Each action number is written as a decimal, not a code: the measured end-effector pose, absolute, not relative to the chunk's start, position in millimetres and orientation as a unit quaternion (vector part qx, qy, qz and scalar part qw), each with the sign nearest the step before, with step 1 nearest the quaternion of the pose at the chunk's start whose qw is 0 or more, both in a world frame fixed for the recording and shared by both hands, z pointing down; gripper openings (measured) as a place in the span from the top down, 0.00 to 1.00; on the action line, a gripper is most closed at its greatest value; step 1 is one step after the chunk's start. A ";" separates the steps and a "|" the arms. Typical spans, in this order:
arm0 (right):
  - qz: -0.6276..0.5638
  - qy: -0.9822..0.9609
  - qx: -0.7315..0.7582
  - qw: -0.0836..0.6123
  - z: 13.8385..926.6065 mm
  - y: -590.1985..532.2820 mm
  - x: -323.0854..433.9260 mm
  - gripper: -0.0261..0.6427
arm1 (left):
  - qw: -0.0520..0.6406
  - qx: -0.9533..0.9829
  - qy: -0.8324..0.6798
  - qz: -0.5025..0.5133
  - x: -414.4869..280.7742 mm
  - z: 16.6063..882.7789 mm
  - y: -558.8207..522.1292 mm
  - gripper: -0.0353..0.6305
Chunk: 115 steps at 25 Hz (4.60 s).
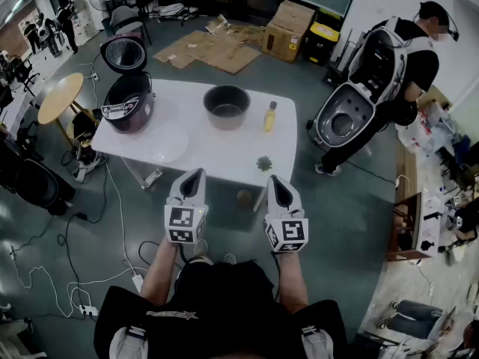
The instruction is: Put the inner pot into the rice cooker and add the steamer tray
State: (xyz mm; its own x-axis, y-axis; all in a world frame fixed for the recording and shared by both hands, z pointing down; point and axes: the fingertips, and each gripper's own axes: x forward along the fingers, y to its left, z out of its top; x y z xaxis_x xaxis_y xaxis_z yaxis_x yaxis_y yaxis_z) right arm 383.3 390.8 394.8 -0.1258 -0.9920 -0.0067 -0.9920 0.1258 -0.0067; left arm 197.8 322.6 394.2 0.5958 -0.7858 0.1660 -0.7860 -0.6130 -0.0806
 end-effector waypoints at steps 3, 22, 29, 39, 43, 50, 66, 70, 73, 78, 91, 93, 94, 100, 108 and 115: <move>0.000 0.752 -0.659 0.006 396.7 390.1 386.4 0.96 | -0.002 0.893 -0.441 0.092 200.9 396.1 324.2 0.93; -0.012 0.741 -0.672 -0.017 405.0 339.5 381.6 0.96 | -0.004 0.892 -0.443 0.086 193.6 391.2 277.0 0.93; -0.015 0.724 -0.689 -0.020 408.1 289.0 370.5 0.96 | -0.002 0.902 -0.424 0.087 185.4 395.6 217.2 0.93; -0.031 0.675 -0.736 -0.038 413.6 213.7 328.3 0.96 | 0.006 0.926 -0.364 0.095 152.3 406.4 119.5 0.93; -0.037 0.651 -0.757 -0.050 415.4 194.1 327.7 0.96 | 0.016 0.938 -0.332 0.098 160.4 413.0 89.5 0.93; -0.046 0.609 -0.790 -0.057 421.1 169.5 321.6 0.96 | 0.016 0.954 -0.284 0.100 162.0 420.8 49.6 0.93; -0.080 0.582 -0.806 -0.075 456.5 124.0 348.2 0.96 | 0.041 0.961 -0.245 0.124 200.4 457.9 0.0 0.93; -0.096 0.587 -0.801 -0.076 471.8 105.0 365.9 0.96 | 0.053 0.956 -0.249 0.146 214.1 478.0 -14.6 0.93; -0.112 0.591 -0.796 -0.075 482.2 89.1 376.3 0.96 | 0.061 0.951 -0.255 0.161 223.0 486.0 -29.4 0.93; -0.133 0.591 -0.792 -0.072 499.8 59.8 392.6 0.96 | 0.074 0.942 -0.281 0.169 232.1 501.6 -59.3 0.93; -0.213 0.611 -0.761 -0.049 552.8 9.5 419.2 0.49 | 0.165 0.926 -0.277 0.196 257.1 548.7 -92.0 0.45; -0.223 0.613 -0.756 -0.053 562.0 7.6 422.2 0.49 | 0.170 0.923 -0.280 0.203 259.1 556.8 -92.0 0.44; -0.228 0.614 -0.754 -0.054 566.8 7.6 423.9 0.49 | 0.173 0.921 -0.282 0.207 260.1 561.4 -91.0 0.44; -0.250 0.618 -0.743 -0.059 593.7 -3.2 431.4 0.49 | 0.187 0.911 -0.287 0.229 263.7 591.3 -96.6 0.44; -0.272 0.624 -0.729 -0.066 624.1 11.6 446.9 0.49 | 0.204 0.898 -0.296 0.253 276.4 624.8 -78.6 0.44; -0.282 0.634 -0.717 -0.069 640.9 0.7 443.7 0.49 | 0.222 0.890 -0.304 0.258 274.5 645.0 -84.6 0.44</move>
